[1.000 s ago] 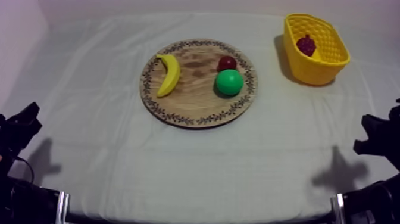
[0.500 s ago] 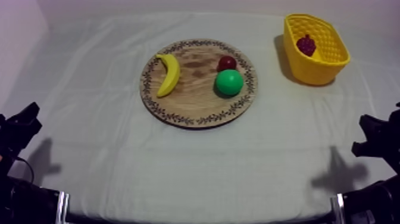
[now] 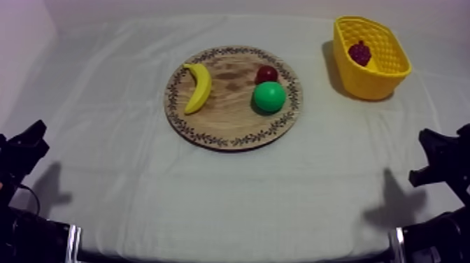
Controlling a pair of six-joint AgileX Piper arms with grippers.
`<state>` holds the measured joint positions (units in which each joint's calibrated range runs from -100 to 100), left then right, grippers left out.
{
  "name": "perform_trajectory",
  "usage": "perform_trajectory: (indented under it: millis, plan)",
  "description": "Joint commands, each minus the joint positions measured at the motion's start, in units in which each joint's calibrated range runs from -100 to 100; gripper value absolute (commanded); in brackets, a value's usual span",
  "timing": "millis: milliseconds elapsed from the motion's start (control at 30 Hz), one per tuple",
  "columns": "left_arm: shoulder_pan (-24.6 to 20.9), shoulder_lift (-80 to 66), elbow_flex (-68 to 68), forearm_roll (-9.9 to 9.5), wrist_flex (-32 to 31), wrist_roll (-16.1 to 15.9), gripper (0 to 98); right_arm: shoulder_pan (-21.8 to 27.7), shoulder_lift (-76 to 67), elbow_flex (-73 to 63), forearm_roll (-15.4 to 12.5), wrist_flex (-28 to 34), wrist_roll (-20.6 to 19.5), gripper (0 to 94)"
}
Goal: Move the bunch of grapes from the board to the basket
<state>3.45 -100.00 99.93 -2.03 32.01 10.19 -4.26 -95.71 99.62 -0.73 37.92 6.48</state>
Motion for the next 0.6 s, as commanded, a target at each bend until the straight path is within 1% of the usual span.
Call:
perform_trajectory:
  millis: [0,333,567]
  plan:
    - [0.0,0.0,0.0,0.01,0.0,0.0,0.1,0.0,0.0,0.1,-0.1,0.4,0.3,0.4]
    - [0.0,0.0,0.0,0.01,0.0,0.0,0.1,0.0,0.0,0.2,-0.1,0.2,-0.6,0.4]
    - [0.0,0.0,0.0,0.01,0.0,0.0,0.1,0.0,0.0,0.2,-0.1,0.1,-0.5,0.4]
